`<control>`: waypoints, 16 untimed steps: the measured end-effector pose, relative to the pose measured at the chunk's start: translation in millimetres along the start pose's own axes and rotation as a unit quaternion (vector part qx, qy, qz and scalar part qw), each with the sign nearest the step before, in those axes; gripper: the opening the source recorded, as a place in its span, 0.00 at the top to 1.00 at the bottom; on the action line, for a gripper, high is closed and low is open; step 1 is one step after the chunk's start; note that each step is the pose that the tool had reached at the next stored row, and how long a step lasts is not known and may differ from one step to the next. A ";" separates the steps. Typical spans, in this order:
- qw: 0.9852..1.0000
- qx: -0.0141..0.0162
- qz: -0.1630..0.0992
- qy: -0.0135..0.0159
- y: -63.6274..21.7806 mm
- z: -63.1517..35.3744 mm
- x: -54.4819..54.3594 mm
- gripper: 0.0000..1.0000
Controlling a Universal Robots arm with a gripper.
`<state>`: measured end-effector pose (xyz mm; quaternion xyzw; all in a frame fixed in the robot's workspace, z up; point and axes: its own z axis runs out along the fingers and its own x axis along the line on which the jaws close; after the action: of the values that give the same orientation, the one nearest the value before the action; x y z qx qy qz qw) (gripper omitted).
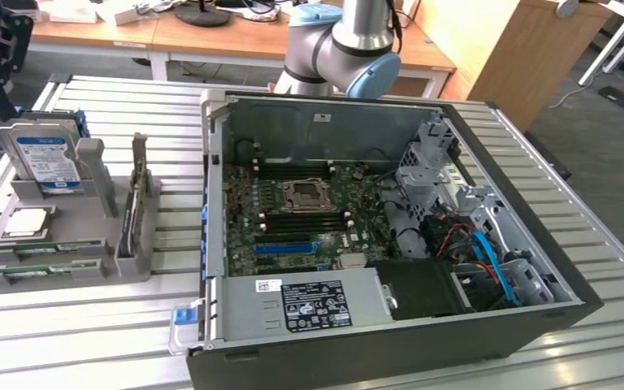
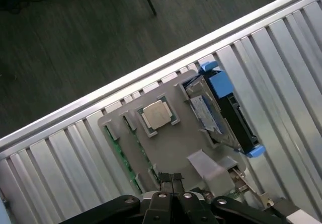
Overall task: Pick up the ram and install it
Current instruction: 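Pick up the ram and move it above insertion slot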
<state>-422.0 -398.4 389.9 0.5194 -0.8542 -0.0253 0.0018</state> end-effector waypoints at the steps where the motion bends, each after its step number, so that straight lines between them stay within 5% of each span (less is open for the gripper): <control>1: 1.000 0.000 -0.010 0.000 0.0 0.0 0.0 0.89; 9: 0.997 -0.002 -0.082 0.004 0.0 0.3 0.0 0.89; 16: 0.989 -0.003 -0.145 0.007 0.0 0.6 0.0 0.89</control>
<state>-422.0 -398.4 389.3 0.6379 -0.7697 -0.0248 0.0054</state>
